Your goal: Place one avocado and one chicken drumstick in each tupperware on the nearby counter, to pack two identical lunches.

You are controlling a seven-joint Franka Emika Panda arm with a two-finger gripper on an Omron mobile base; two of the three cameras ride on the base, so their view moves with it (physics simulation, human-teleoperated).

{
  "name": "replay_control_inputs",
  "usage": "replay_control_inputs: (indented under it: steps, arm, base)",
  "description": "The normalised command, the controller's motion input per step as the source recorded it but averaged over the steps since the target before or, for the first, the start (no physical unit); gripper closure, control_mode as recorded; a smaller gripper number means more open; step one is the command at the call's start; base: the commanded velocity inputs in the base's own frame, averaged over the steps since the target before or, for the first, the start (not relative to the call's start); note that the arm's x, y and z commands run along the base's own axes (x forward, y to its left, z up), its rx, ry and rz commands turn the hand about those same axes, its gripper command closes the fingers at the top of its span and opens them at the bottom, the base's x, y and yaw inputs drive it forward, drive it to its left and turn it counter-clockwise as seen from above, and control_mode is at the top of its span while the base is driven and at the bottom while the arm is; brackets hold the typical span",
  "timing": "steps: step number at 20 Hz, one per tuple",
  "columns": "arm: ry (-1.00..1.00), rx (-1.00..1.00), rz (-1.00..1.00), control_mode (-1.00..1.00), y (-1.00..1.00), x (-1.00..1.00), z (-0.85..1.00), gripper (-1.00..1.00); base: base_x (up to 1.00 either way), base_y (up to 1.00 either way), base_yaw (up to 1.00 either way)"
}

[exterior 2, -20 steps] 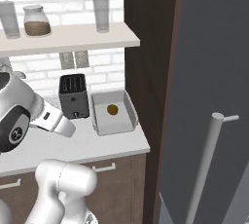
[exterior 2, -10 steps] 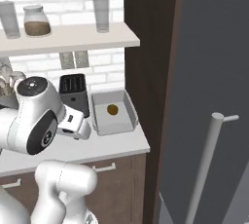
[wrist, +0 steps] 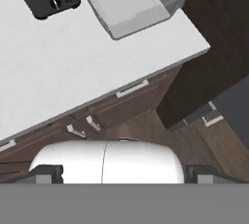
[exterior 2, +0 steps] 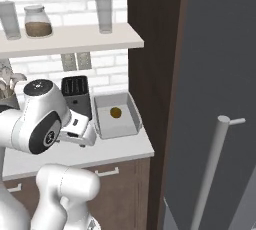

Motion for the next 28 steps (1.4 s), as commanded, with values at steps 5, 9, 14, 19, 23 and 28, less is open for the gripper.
replay_control_inputs:
  steps: [5, 9, 14, 19, 23, 28]
  arm:
    - [-0.06, -0.07, -0.14, -1.0, 0.08, -0.13, -0.06, -1.0]
    - [-0.03, 0.0, 0.0, -1.0, 0.08, -0.12, -0.03, -1.0]
    - [0.0, 0.0, 0.0, -1.0, 0.0, 0.0, 0.0, -1.0]
    - [-0.05, 0.0, 0.0, 1.0, 0.05, -0.13, 0.0, -1.0]
    - [0.0, 0.0, 0.0, 1.0, 0.0, 0.0, 0.0, -1.0]
    - [0.0, 0.0, 0.0, 1.0, 0.0, 0.0, 0.0, -1.0]
  base:
    - [0.0, 0.0, 0.0]
    - [0.0, 0.0, 0.0]
    - [0.0, 0.0, 0.0]
    - [-0.51, 0.05, -0.21]
    - [-1.0, 0.12, -0.62]
    - [-0.45, -0.08, -0.8]
